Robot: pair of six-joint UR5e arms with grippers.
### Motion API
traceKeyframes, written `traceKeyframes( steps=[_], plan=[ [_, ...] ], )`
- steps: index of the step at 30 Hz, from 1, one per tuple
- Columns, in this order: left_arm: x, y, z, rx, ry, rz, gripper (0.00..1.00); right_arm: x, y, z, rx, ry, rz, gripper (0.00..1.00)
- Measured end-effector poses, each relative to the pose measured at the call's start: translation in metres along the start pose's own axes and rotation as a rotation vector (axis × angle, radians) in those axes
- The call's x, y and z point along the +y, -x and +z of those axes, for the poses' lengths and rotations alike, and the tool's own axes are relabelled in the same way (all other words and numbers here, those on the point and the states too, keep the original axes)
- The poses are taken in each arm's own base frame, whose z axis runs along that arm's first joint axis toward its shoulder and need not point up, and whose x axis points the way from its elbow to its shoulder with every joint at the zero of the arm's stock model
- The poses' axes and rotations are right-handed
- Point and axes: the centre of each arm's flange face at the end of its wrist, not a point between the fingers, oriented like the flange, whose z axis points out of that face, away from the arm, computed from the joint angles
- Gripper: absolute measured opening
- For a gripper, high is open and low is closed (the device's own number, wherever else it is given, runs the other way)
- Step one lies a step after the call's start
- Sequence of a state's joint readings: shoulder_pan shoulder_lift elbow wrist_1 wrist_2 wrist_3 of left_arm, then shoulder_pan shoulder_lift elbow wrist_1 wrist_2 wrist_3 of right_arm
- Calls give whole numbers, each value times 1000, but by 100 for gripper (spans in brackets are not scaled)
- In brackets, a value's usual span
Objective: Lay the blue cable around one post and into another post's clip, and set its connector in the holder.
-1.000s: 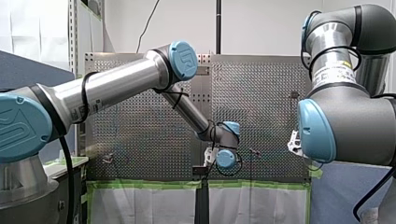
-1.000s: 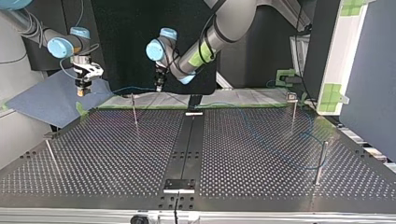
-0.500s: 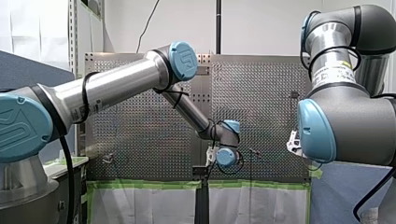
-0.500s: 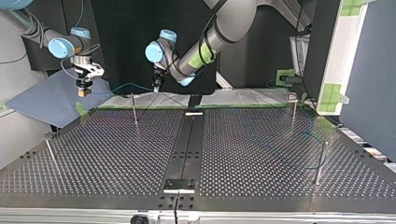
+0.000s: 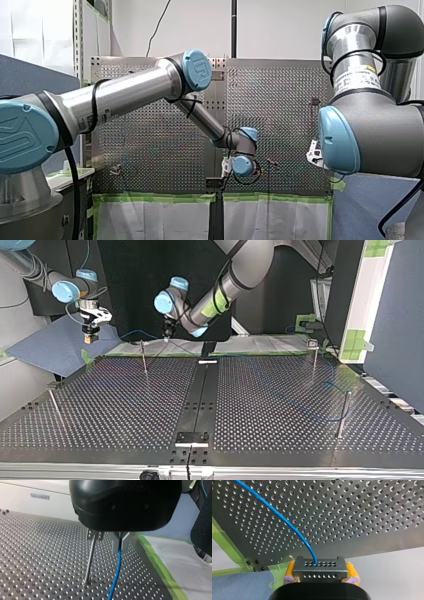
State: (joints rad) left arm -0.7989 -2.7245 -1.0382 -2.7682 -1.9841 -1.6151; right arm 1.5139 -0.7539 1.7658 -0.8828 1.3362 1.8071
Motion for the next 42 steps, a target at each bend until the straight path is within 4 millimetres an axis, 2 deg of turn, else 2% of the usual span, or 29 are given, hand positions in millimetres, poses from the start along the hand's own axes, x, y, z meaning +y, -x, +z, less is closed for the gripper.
traceKeyframes(
  steps=[9,24,33,42],
  plan=[
    [9,0,4,9,12,-2,0,7,-4,3,7,12,12,47],
    [13,-2,7,13,11,-3,0,3,-7,7,14,3,5,47],
    [7,-25,14,53,2,12,0,2,-6,7,11,1,4,47],
    [6,-15,24,40,4,-2,0,2,-7,7,12,1,3,47]
  ],
)
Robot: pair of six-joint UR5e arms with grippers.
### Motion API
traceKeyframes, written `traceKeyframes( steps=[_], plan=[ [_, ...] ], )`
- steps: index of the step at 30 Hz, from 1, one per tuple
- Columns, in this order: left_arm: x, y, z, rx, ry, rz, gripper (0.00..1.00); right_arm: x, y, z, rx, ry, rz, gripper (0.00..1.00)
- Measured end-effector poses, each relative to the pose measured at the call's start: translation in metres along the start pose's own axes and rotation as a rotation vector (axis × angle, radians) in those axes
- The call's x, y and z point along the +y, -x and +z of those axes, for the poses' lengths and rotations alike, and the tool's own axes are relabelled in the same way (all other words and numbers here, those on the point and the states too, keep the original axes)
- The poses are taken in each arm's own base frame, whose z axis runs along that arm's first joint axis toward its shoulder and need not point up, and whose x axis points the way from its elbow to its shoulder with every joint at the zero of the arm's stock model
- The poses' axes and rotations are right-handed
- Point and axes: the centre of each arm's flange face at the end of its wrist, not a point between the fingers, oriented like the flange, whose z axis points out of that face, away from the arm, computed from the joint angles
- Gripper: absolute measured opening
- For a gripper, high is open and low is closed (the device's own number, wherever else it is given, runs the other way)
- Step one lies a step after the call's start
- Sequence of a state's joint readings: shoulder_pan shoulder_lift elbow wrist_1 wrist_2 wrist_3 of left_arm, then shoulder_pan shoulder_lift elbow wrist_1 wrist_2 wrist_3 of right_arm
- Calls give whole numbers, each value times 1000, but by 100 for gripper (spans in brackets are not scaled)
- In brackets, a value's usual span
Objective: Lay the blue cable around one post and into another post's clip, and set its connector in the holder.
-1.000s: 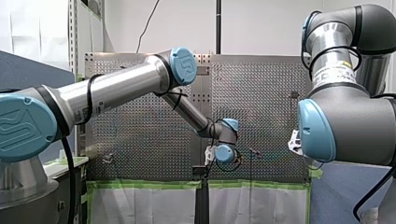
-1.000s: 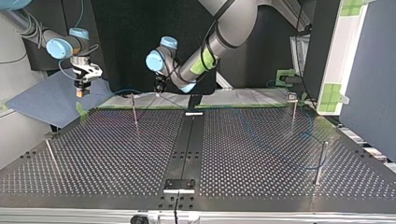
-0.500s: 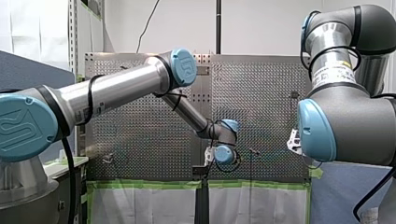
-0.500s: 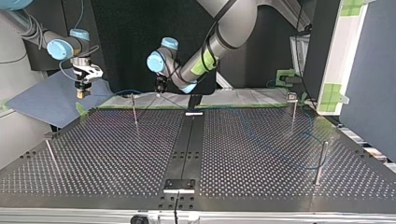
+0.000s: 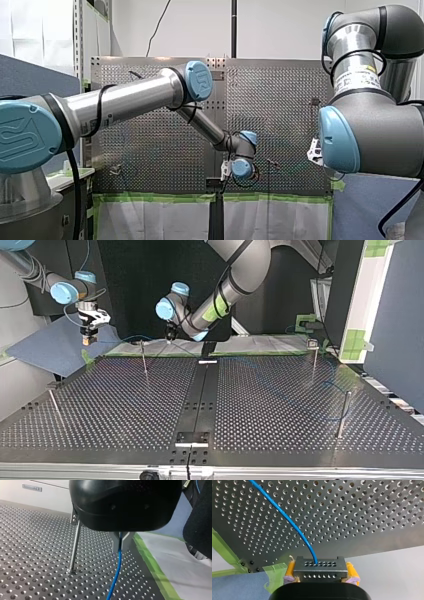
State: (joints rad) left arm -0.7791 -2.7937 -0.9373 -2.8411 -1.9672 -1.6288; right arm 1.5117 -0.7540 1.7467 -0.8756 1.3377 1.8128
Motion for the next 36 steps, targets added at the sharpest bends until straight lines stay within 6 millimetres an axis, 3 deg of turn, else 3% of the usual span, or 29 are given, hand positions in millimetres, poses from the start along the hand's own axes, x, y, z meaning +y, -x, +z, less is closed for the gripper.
traceKeyframes(
  steps=[17,28,36],
  plan=[
    [2,22,0,-21,2,-10,0,0,-5,6,1,-2,0,47],
    [0,21,0,-19,-24,-29,0,0,-8,9,4,0,3,47],
    [11,16,3,-7,-13,-32,0,2,-11,12,3,14,6,47]
  ],
)
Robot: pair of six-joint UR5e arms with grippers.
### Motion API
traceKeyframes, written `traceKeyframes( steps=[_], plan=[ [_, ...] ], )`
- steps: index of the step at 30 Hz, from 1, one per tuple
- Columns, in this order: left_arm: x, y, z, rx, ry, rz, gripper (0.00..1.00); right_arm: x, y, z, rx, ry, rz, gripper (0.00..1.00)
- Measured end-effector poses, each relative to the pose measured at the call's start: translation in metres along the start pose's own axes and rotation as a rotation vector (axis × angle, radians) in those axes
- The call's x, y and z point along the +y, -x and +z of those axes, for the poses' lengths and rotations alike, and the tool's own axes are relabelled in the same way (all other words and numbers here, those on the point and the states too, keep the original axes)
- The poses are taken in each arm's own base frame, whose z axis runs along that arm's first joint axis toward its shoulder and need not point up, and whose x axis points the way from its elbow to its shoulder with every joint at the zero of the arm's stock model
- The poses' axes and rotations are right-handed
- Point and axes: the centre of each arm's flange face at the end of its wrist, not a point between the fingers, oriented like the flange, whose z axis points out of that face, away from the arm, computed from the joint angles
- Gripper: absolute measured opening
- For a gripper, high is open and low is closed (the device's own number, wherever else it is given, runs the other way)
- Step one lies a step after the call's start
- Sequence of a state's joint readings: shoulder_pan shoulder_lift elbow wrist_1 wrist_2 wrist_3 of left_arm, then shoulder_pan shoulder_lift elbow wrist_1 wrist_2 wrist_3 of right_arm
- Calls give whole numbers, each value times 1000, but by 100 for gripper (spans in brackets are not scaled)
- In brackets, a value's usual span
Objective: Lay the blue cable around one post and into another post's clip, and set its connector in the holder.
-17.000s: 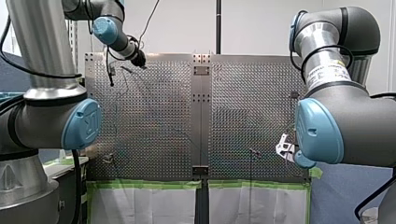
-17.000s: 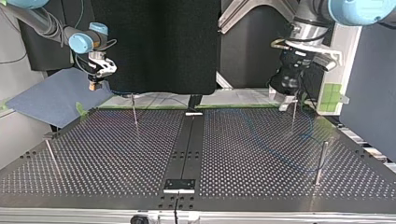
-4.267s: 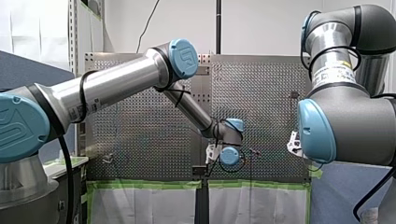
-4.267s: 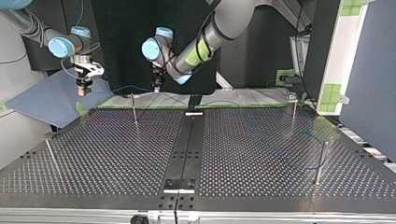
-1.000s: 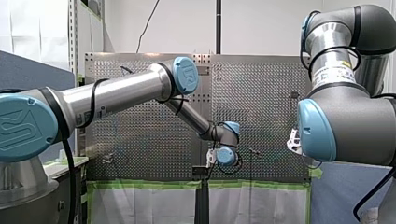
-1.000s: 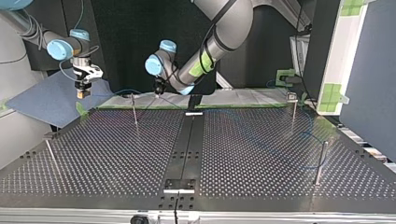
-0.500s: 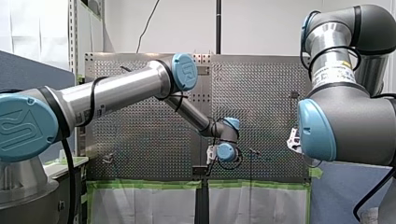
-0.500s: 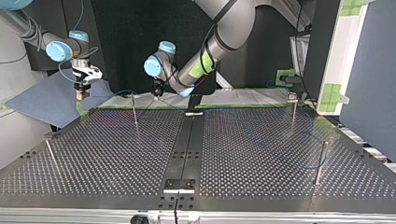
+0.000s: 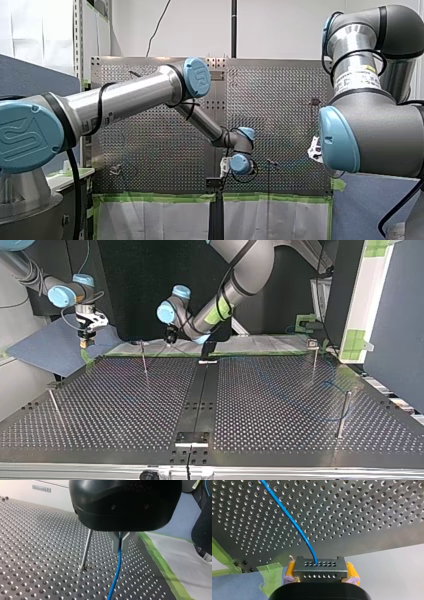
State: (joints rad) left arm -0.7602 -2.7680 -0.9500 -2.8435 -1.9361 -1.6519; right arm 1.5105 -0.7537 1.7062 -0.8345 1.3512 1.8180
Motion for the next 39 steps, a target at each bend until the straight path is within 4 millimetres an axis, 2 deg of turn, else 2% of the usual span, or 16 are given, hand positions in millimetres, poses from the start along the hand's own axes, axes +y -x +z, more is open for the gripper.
traceKeyframes(
  steps=[23,24,25,26,28,29,30,31,32,33,39],
  plan=[
    [10,-8,1,17,7,9,0,0,-1,1,-6,15,-4,47],
    [10,-8,1,16,7,8,3,0,-1,1,-7,15,-5,47],
    [11,-8,2,16,8,8,11,0,-1,1,-7,15,-5,47],
    [11,-7,2,14,7,6,11,0,-1,1,-8,15,-5,47],
    [11,-7,2,12,5,6,51,1,-1,1,-10,16,-7,47],
    [11,-7,3,12,1,7,51,1,-1,1,-9,17,-8,47],
    [11,-7,3,11,-4,8,68,2,-1,1,-9,17,-8,47],
    [11,-7,4,10,-11,10,94,1,-1,1,-10,17,-8,47],
    [9,-6,3,9,-21,13,94,1,-1,1,-11,16,-9,47],
    [8,-6,3,9,-28,14,100,1,-1,1,-11,16,-9,47],
    [-1,-6,0,9,-55,20,100,-2,0,0,-13,11,-13,47]
  ],
)
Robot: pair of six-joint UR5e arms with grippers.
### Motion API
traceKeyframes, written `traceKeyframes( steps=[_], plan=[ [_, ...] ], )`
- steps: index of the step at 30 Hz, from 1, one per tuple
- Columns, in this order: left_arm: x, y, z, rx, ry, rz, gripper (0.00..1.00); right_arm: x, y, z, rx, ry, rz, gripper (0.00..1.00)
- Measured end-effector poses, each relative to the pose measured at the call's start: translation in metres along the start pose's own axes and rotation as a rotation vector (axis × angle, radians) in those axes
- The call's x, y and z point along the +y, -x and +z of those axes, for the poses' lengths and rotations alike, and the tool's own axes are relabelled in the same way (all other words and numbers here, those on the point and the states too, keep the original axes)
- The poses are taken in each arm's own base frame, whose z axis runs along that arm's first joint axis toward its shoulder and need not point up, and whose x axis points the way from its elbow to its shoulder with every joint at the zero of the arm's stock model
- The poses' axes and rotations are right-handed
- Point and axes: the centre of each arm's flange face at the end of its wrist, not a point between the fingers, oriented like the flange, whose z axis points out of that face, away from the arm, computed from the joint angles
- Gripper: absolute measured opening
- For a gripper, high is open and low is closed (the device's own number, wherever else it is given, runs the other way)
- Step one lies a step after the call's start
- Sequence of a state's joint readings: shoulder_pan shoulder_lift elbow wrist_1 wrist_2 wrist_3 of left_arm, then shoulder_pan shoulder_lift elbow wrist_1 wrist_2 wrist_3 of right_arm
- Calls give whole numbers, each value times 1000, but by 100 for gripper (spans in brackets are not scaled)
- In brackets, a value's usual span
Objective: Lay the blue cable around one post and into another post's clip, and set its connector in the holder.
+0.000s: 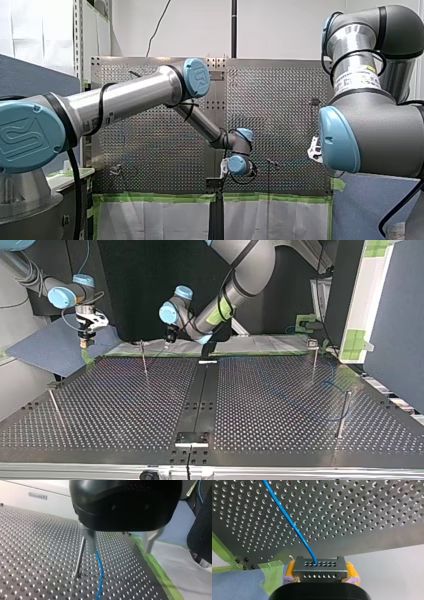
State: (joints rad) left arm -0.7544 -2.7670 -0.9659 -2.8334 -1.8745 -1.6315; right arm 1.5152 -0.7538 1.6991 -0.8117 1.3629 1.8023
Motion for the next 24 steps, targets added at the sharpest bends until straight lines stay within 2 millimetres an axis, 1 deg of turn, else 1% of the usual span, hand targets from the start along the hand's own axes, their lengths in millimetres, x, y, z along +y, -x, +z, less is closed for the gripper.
traceKeyframes(
  steps=[6,11,21,24],
  plan=[
    [-12,3,-6,1,-32,6,100,-6,1,0,-1,-11,-8,47],
    [-19,16,-11,-10,-44,2,100,-12,3,0,-4,-34,-19,47],
    [-18,44,-30,-25,-48,-6,100,-14,4,0,-6,-42,-17,47],
    [-18,43,-39,-9,-53,0,100,-15,4,0,-8,-43,-16,47]
  ],
)
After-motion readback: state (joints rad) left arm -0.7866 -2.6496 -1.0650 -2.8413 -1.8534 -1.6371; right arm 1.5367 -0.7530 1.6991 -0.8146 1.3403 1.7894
